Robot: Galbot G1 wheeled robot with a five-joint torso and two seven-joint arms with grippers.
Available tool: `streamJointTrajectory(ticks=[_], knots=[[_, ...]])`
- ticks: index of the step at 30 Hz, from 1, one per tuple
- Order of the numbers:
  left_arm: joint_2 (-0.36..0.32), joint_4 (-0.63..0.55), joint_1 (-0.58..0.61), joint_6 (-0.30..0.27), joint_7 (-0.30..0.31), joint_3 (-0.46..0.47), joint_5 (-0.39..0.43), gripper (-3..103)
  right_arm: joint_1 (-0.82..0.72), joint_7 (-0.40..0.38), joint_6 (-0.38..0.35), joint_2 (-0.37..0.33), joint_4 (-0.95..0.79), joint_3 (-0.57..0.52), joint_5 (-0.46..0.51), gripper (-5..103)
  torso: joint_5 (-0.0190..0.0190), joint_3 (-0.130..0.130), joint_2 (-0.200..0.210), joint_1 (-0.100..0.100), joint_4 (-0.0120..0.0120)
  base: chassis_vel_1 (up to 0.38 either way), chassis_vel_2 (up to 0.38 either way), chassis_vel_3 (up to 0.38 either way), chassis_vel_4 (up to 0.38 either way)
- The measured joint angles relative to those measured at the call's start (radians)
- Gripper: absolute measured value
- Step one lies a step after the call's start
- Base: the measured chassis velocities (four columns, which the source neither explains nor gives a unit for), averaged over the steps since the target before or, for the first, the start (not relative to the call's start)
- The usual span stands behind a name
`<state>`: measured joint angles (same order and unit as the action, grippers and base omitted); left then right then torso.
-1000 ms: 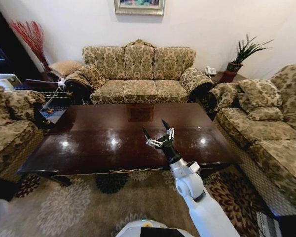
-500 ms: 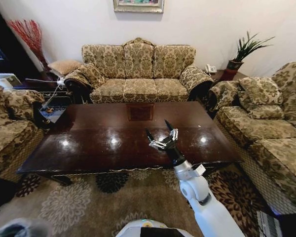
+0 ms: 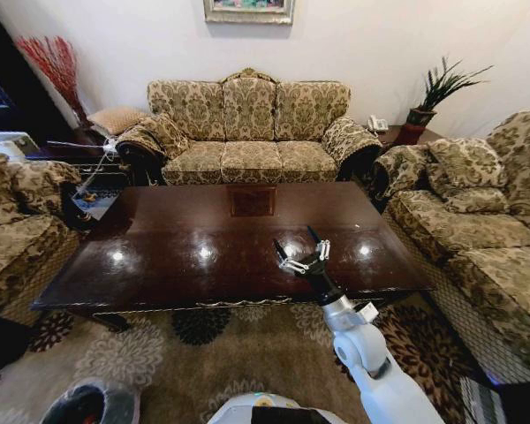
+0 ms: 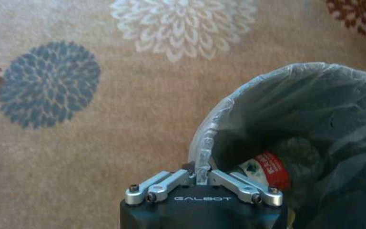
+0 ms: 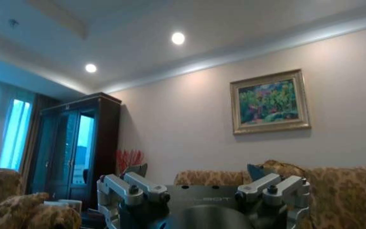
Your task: Move to the front of the table and place the trash on the table into the trash bin.
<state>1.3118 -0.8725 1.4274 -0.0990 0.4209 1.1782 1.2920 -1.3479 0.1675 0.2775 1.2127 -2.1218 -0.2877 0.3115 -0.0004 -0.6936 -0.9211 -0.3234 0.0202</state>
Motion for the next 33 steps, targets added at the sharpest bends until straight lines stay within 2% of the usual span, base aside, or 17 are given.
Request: streamJointTrajectory(ticks=[4,5,7,9,12,14,15,16,18,19,22,25,26,29,31,32,33], knots=[[-0.001,0.028,-0.015,0.0,-0.028,-0.001,-0.011,0,-0.011,-0.001,-0.001,0.001,-0.001,-0.002,-0.001,100,0.0009,0.0,0.0,0.0,0.0,0.0,0.0,0.0,0.0],[0.0,0.032,-0.015,-0.005,-0.043,0.001,-0.012,-3,-0.013,-0.002,-0.001,0.003,-0.001,-0.002,-0.002,100,0.0009,0.0,0.0,0.0,0.0001,0.0,0.0,0.0,0.0],[0.005,0.024,-0.005,-0.043,-0.083,0.013,-0.013,7,-0.02,-0.003,-0.002,0.007,-0.002,-0.004,-0.002,100,0.001,0.0,0.0,0.0,-0.0001,0.0,0.0,0.0,0.0],[0.007,0.022,-0.002,-0.052,-0.088,0.017,-0.016,7,-0.021,-0.004,-0.002,0.008,-0.002,-0.005,-0.002,100,0.0012,0.0,0.0,0.0,0.0,0.0,0.0,0.0,0.0],[0.014,0.002,0.022,-0.09,-0.141,0.028,-0.028,23,-0.028,-0.004,-0.001,0.011,-0.003,-0.015,-0.002,100,0.0005,0.0,0.0,0.0,0.0001,0.0,0.0,0.0,0.0],[0.016,-0.008,0.032,-0.102,-0.156,0.03,-0.034,23,-0.029,-0.004,0.0,0.012,-0.004,-0.018,-0.002,100,0.0005,0.0,0.0,0.0,0.0,0.0,0.0,0.0,0.0],[0.022,-0.031,0.052,-0.113,-0.173,0.034,-0.048,33,-0.03,-0.003,0.003,0.012,-0.006,-0.024,0.001,100,0.0006,0.0,0.0,0.0,0.0002,0.0,0.0,0.0,0.0],[0.025,-0.042,0.061,-0.116,-0.173,0.035,-0.054,39,-0.03,-0.002,0.007,0.011,-0.006,-0.028,0.004,100,0.0005,0.0,0.0,0.0,0.0002,0.0,0.0,0.0,0.0],[0.031,-0.061,0.075,-0.119,-0.173,0.037,-0.061,39,-0.029,0.0,0.011,0.011,-0.006,-0.031,0.007,100,0.0003,0.0,0.0,0.0,0.0001,0.0,0.0,0.0,0.0],[0.04,-0.1,0.102,-0.13,-0.175,0.043,-0.067,49,-0.027,0.003,0.016,0.012,-0.006,-0.037,0.015,100,0.0003,0.0,0.0,0.0,0.0,0.0,0.0,0.0,0.0],[0.05,-0.14,0.132,-0.141,-0.189,0.05,-0.07,55,-0.025,0.009,0.021,0.013,-0.005,-0.043,0.022,100,0.0005,0.0,0.0,0.0,0.0,0.0,0.0,0.0,0.0],[0.087,-0.264,0.222,-0.184,-0.256,0.074,-0.077,71,-0.021,0.02,0.028,0.018,-0.002,-0.06,0.047,100,0.0007,0.0,0.0,0.0,0.0002,0.0,0.0,0.0,0.0],[0.098,-0.297,0.245,-0.19,-0.268,0.079,-0.077,71,-0.021,0.021,0.026,0.019,-0.002,-0.065,0.053,100,0.0006,0.0,0.0,0.0,0.0002,0.0,0.0,0.0,0.0],[0.115,-0.356,0.28,-0.182,-0.288,0.087,-0.084,82,-0.021,0.021,0.021,0.025,-0.005,-0.075,0.057,100,0.0004,0.0,0.0,0.0,0.0004,0.0,0.0,0.0,0.0],[0.132,-0.456,0.33,-0.13,-0.335,0.107,-0.108,93,-0.03,-0.008,-0.011,0.03,-0.018,-0.095,0.042,100,0.0,0.0,0.0,0.0,0.0003,0.0,0.0,0.0,0.0],[0.136,-0.52,0.353,-0.138,-0.343,0.123,-0.099,97,-0.037,-0.042,-0.045,0.03,-0.029,-0.106,0.025,100,-0.0001,0.0,0.0,0.0,0.0006,0.0,0.0,0.0,0.0],[0.136,-0.52,0.353,-0.138,-0.343,0.123,-0.099,97,-0.037,-0.042,-0.045,0.03,-0.029,-0.106,0.025,100,-0.0001,0.0,0.0,0.0,0.0006,0.0,0.0,0.0,0.0]])
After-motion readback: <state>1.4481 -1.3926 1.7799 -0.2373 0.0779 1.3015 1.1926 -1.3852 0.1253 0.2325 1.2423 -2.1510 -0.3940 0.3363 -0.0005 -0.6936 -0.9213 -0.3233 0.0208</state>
